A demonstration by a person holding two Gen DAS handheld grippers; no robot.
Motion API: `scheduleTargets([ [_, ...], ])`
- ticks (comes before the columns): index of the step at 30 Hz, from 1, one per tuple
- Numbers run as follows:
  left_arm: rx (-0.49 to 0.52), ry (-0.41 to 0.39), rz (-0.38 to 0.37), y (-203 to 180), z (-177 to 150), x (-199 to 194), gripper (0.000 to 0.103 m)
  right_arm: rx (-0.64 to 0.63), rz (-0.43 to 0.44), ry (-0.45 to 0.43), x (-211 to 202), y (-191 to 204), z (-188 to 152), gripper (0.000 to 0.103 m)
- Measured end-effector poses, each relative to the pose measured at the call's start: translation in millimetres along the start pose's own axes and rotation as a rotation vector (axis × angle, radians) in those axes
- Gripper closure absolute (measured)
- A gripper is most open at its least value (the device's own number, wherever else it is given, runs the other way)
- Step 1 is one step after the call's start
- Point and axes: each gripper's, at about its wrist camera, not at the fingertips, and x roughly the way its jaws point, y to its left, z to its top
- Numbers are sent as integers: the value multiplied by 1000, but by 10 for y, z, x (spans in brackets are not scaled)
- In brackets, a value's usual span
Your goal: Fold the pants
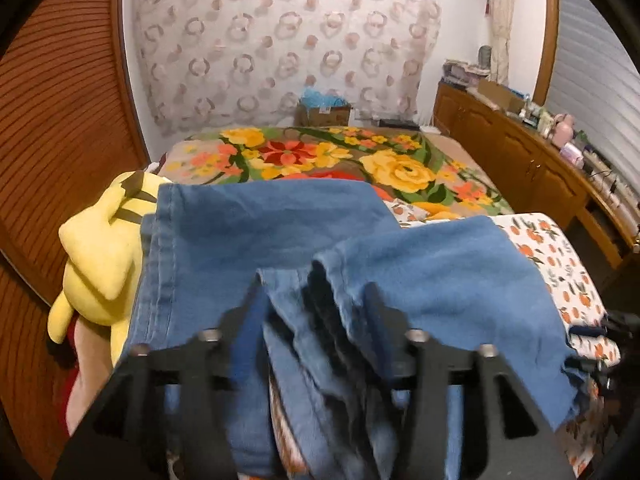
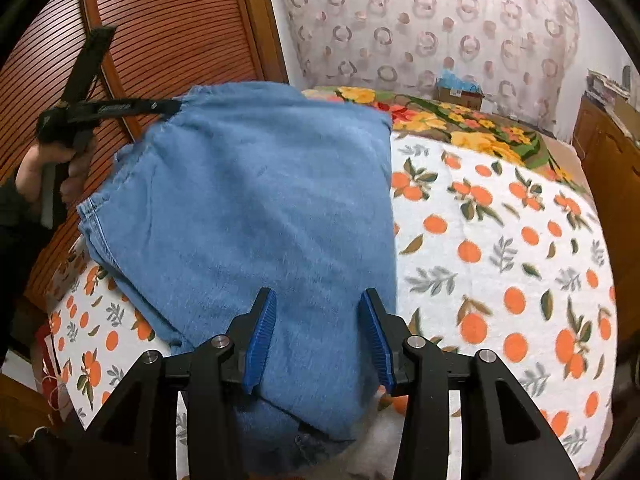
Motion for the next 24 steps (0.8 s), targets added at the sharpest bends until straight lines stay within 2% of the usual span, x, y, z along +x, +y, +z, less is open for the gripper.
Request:
scheduleTargets([
  [2,-7,23,-21,20,-86,-23,45,4,-6,-18,-35,-34,57,48],
  [7,-31,65,-54,33,-282,4,42,29,5,-37,-13,-206,279,45],
  [16,-55,95,-67,115,-183,252,37,32,7,0,490,-407,649,45],
  [21,-76,128,-115,181,-120,402,36,86,76,3,719,-560,789,44],
  [24,-82,145,-124,174,-105,473,37,104,126,10,838,-629,849,40],
])
